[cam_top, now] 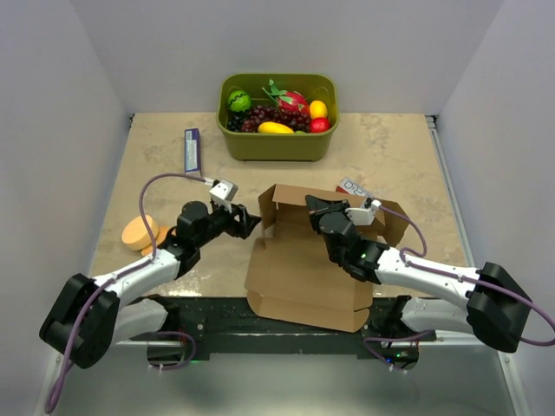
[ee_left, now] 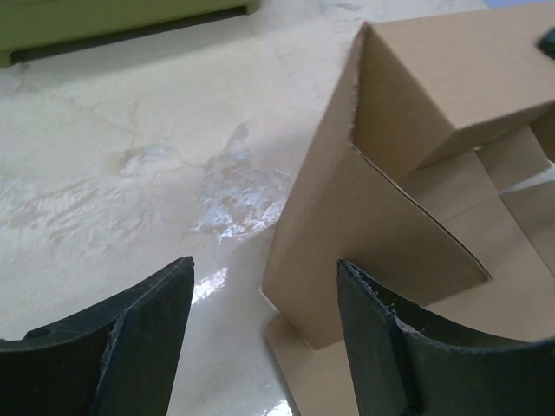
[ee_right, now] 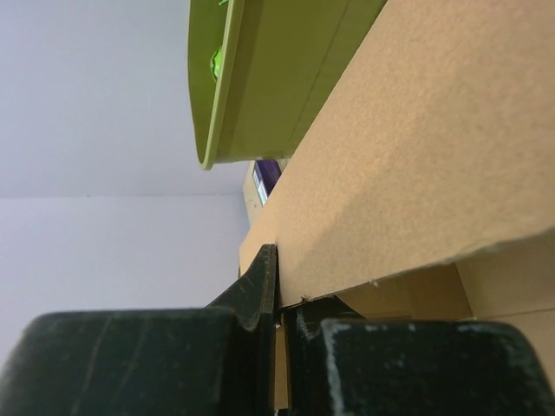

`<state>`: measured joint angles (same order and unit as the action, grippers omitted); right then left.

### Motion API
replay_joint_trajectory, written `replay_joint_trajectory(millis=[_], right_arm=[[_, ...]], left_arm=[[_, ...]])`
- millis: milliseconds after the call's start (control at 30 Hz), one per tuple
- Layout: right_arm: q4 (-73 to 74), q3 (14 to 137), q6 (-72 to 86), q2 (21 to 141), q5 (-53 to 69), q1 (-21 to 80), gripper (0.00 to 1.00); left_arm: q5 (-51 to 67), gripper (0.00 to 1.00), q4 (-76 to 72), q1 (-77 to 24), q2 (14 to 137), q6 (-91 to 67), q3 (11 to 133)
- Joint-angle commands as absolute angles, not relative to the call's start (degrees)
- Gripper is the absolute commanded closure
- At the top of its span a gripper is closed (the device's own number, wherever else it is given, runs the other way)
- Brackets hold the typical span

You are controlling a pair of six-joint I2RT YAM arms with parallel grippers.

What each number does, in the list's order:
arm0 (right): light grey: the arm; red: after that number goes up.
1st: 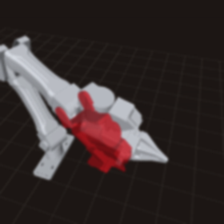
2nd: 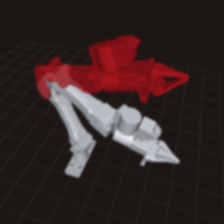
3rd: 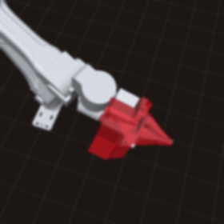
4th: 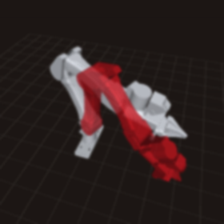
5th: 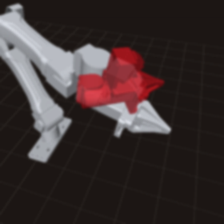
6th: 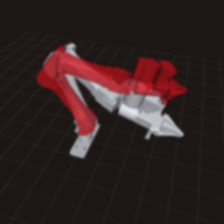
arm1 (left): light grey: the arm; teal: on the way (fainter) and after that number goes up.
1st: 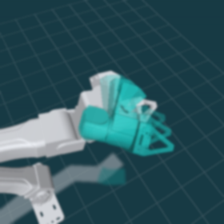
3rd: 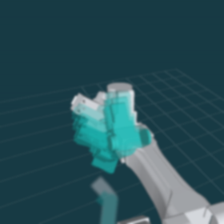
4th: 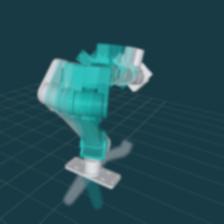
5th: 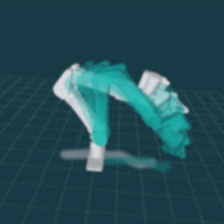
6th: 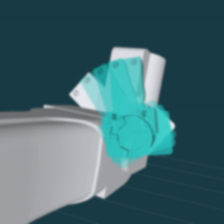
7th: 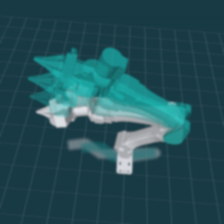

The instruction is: Fold the paper box

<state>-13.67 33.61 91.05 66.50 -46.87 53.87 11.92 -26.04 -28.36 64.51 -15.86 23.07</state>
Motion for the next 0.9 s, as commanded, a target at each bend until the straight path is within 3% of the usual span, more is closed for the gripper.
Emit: replay_joint_trajectory(millis=[0,433,867], right_arm=[[-8.26,33.13,86.49,68.47,-48.25,53.96,1.00],[-8.09,33.66,86.13,68.64,-47.46,53.96,1.00],[-7.29,34.89,85.69,69.08,-46.76,53.96,1.00]], left_arm=[[19.42,0.29,-36.29,-29.62,67.75,-12.75,21.88],[20.74,0.30,-42.89,-33.74,74.97,-7.39,24.08],[16.18,0.43,-44.91,-37.09,82.26,-3.08,28.39]])
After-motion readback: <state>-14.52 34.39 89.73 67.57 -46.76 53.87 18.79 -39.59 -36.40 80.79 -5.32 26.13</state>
